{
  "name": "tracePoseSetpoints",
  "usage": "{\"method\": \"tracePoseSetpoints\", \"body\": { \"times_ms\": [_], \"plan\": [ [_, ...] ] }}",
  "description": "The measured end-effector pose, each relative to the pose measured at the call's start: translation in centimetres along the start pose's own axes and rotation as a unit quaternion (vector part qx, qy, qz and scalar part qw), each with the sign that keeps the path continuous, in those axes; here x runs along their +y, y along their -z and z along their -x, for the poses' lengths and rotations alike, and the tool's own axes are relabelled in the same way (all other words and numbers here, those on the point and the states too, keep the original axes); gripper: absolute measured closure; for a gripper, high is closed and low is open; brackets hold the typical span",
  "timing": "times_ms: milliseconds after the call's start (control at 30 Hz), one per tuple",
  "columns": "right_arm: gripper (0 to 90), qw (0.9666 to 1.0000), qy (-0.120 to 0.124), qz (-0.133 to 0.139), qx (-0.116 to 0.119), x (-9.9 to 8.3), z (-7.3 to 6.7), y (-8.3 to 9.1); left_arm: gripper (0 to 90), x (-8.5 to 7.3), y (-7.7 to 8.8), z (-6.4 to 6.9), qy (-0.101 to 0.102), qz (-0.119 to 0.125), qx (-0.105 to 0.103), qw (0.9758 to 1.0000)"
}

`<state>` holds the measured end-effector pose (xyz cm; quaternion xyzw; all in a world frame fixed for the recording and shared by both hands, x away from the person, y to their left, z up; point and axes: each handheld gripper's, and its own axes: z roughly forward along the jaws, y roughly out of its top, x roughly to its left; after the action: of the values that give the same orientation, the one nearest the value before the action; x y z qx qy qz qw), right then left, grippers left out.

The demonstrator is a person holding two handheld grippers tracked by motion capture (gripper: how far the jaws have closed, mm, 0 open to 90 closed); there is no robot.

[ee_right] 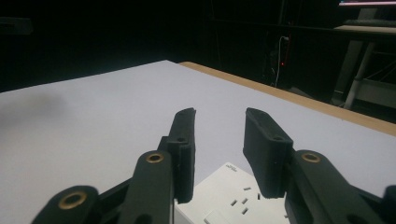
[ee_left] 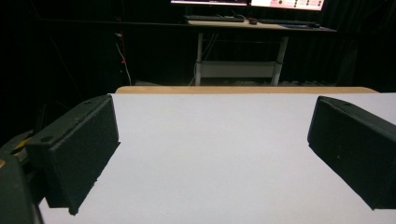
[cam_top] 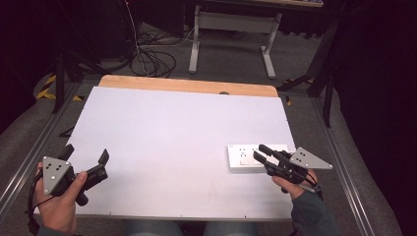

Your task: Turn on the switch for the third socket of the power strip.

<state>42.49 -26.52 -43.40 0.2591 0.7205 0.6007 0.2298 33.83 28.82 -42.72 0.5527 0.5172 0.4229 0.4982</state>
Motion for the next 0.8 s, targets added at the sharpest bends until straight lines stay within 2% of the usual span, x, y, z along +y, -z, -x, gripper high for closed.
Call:
{"method": "tracePoseSetpoints", "body": {
  "times_ms": [100,267,367,567,800],
  "plan": [
    [56.8,1.0000,0.007,0.003,0.002,0.02,-0.06,-0.07,2.5,-0.01,-0.02,0.02,0.000,0.000,0.000,1.0000],
    [55.2,0.9999,0.011,0.002,0.005,0.01,-0.12,-0.14,2.6,0.00,-0.01,0.01,0.000,0.000,0.000,1.0000],
    [49.5,0.9999,0.009,0.005,0.007,0.01,-0.15,-0.19,2.5,-0.01,-0.01,0.01,0.000,0.000,0.000,1.0000],
    [46.9,0.9999,0.009,0.008,0.002,0.04,-0.20,-0.21,2.5,0.00,0.00,0.00,0.000,0.000,0.000,1.0000],
    [35.5,0.9999,0.005,0.007,-0.009,0.06,-0.26,-0.29,2.5,0.00,0.00,-0.02,0.000,0.000,0.000,1.0000]
  ]
}}
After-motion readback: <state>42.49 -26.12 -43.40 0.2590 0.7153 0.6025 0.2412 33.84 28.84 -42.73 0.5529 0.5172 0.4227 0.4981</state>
